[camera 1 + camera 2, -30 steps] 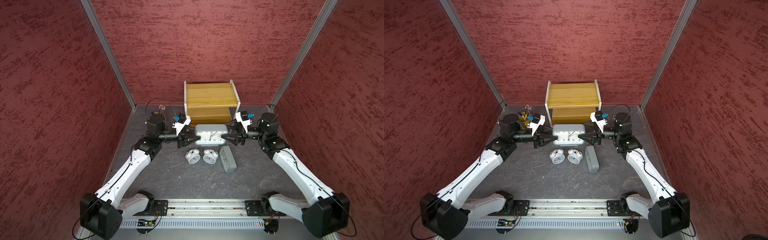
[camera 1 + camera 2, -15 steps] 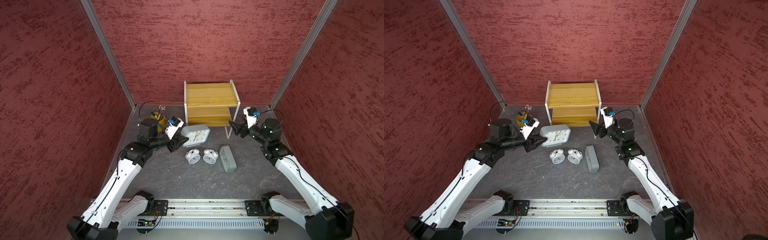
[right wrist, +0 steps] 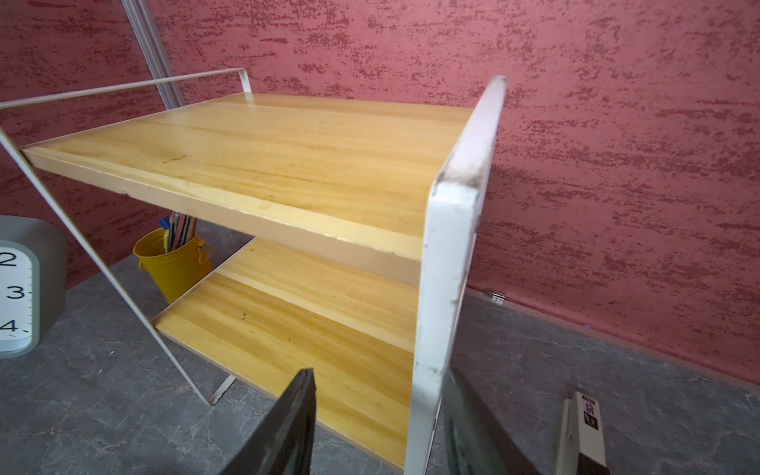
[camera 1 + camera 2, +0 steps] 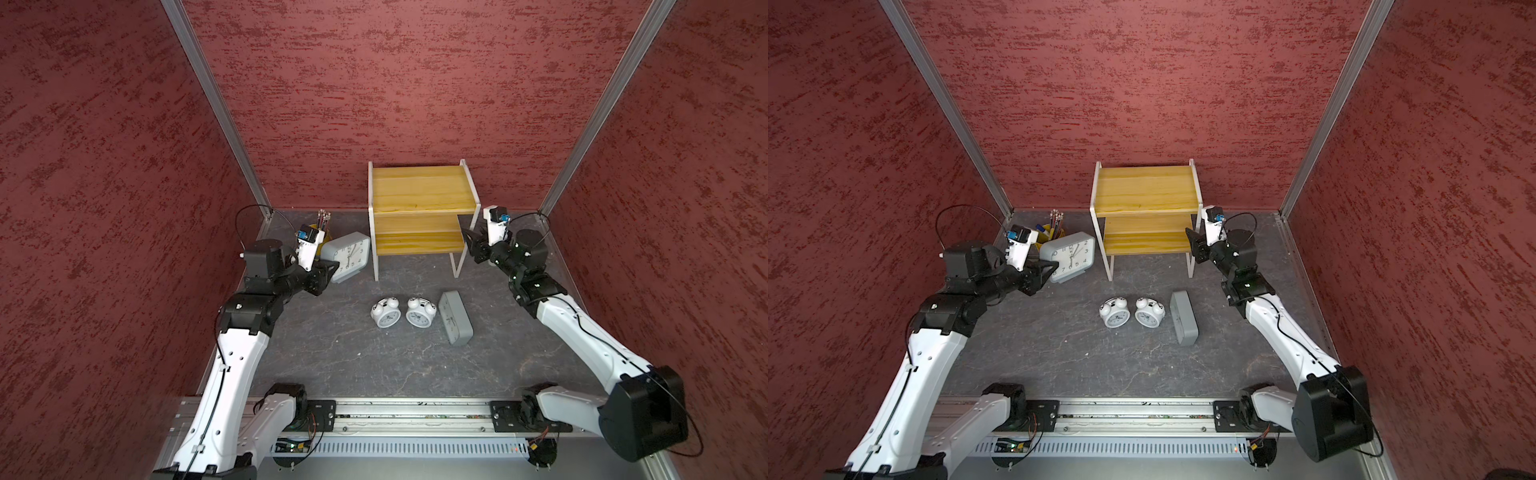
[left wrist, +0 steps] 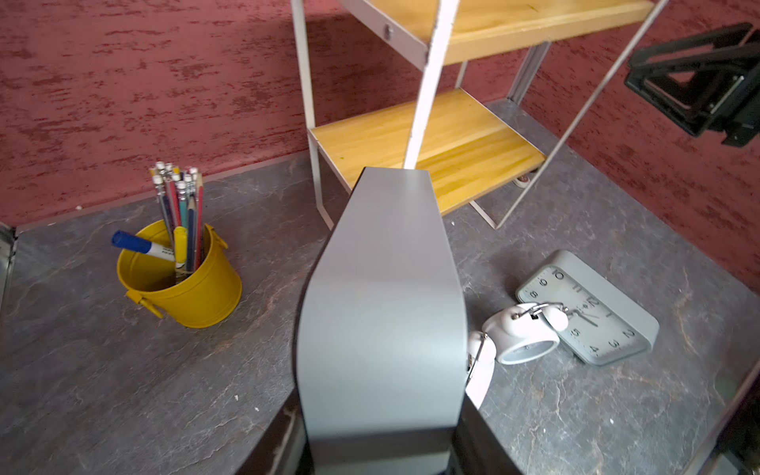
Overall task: Place the alarm clocks on the shelf by style
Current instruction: Adjust the shelf at the center of the board.
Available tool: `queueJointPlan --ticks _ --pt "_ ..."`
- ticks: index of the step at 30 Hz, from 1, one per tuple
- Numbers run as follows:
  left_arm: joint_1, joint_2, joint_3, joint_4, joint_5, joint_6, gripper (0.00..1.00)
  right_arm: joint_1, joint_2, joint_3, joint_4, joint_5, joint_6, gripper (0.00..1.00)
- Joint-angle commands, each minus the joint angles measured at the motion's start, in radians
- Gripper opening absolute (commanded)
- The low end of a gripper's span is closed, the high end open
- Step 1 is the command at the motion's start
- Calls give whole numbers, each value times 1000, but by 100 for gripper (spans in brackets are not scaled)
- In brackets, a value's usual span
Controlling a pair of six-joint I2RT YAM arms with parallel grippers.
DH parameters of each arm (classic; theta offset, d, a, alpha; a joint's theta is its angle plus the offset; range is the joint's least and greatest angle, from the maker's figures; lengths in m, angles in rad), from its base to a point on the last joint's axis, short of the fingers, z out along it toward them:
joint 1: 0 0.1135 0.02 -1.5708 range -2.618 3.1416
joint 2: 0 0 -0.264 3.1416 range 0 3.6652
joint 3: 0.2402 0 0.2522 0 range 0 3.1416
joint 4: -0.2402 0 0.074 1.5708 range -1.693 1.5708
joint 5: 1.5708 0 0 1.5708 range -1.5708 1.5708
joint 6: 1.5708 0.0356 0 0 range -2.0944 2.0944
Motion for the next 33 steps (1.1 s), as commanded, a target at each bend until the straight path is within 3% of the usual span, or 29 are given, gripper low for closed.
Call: queueJointPlan --ticks 1,5,14,19,33 --pt "32 -1 15 158 16 -75 10 -1 21 48 86 58 21 51" --pt "48 29 -14 260 27 -104 11 -1 39 47 118 46 13 51" --pt "54 161 -40 500 146 -124 11 -1 87 77 105 3 -27 24" --pt "52 229 -48 595 217 -104 12 -1 88 70 90 -11 -59 14" --pt "15 441 -10 787 308 42 13 -1 54 42 44 -75 -98 10"
